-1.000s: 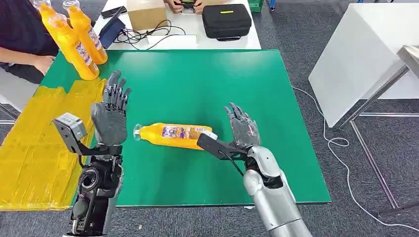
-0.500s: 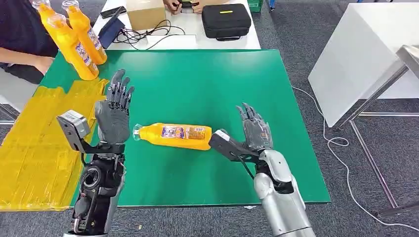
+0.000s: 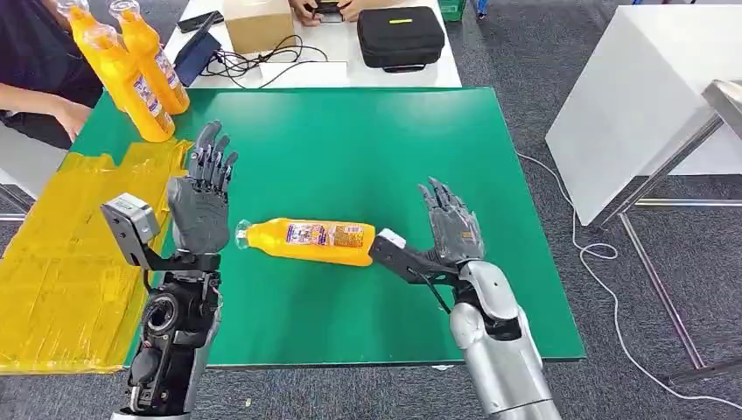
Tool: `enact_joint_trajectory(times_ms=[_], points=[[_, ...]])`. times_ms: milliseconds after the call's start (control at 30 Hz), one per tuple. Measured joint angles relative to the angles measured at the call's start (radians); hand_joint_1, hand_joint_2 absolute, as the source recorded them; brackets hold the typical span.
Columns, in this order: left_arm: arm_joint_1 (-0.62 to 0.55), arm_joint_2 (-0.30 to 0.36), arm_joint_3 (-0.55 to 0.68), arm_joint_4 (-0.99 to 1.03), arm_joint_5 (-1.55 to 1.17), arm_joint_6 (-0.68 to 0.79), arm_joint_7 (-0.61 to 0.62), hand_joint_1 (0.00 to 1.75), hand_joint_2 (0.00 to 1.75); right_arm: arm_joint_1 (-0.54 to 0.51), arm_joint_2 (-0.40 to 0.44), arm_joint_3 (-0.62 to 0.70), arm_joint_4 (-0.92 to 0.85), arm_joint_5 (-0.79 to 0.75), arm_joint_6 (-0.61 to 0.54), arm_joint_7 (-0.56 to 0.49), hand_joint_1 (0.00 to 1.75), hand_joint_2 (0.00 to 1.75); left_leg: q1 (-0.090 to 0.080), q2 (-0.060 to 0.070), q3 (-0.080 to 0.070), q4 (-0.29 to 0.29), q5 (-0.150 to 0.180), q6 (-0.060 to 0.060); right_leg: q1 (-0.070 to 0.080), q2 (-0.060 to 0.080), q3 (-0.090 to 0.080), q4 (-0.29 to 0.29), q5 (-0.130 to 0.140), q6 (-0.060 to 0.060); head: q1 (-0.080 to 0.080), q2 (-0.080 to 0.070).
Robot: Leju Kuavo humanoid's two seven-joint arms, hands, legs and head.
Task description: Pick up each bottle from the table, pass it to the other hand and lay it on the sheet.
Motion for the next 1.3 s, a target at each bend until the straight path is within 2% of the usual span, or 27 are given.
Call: enact_joint_trajectory(times_ms=[167,333,567,833,967,1300], points=[[-0.023,0.002,0.0,0.0,0.007,0.0,0.019,0.0,0.0,-0.092,0.046,0.029,0.115,-0.042,-0.019,0.001,0.0,1.75,0.001,0.0,0.0,0.0,0.001,0.0,0.0,0.0,0.0,0.0,0.0,0.0,0.0,0.0],[-0.037,0.003,0.0,0.001,0.012,0.011,0.026,0.0,0.0,-0.196,0.103,0.101,0.309,-0.112,-0.097,0.006,0.0,1.75,0.001,0.001,0.0,0.0,0.001,0.0,0.001,0.0,0.0,0.001,0.0,0.0,0.0,0.0],[-0.036,0.008,0.005,-0.017,0.008,0.001,0.048,0.0,0.0,-0.315,0.146,0.352,0.51,-0.377,-0.145,0.122,0.0,1.75,0.001,0.0,0.0,0.0,0.001,0.0,0.001,0.0,0.0,0.001,0.0,-0.001,0.0,0.0],[-0.034,0.007,0.026,-0.047,-0.003,-0.032,0.079,0.0,0.0,-0.364,0.149,0.525,0.628,-0.502,-0.158,0.178,0.0,1.75,0.001,0.0,0.0,0.0,0.001,0.0,0.0,0.0,0.0,0.0,0.0,0.0,0.0,0.0],[-0.029,0.005,0.045,-0.067,-0.008,-0.048,0.088,0.0,0.0,-0.375,0.149,0.597,0.684,-0.509,-0.171,0.222,0.0,1.75,0.001,0.0,0.0,0.0,0.001,0.0,0.0,0.0,0.0,0.001,0.0,0.0,0.0,0.0],[0.007,-0.004,0.091,-0.118,-0.01,-0.071,0.094,0.0,0.0,-0.41,0.148,0.712,0.779,-0.385,-0.159,0.354,0.0,1.75,0.001,0.0,0.0,0.0,0.001,0.0,0.001,0.0,0.0,0.001,0.0,-0.001,0.0,0.0]])
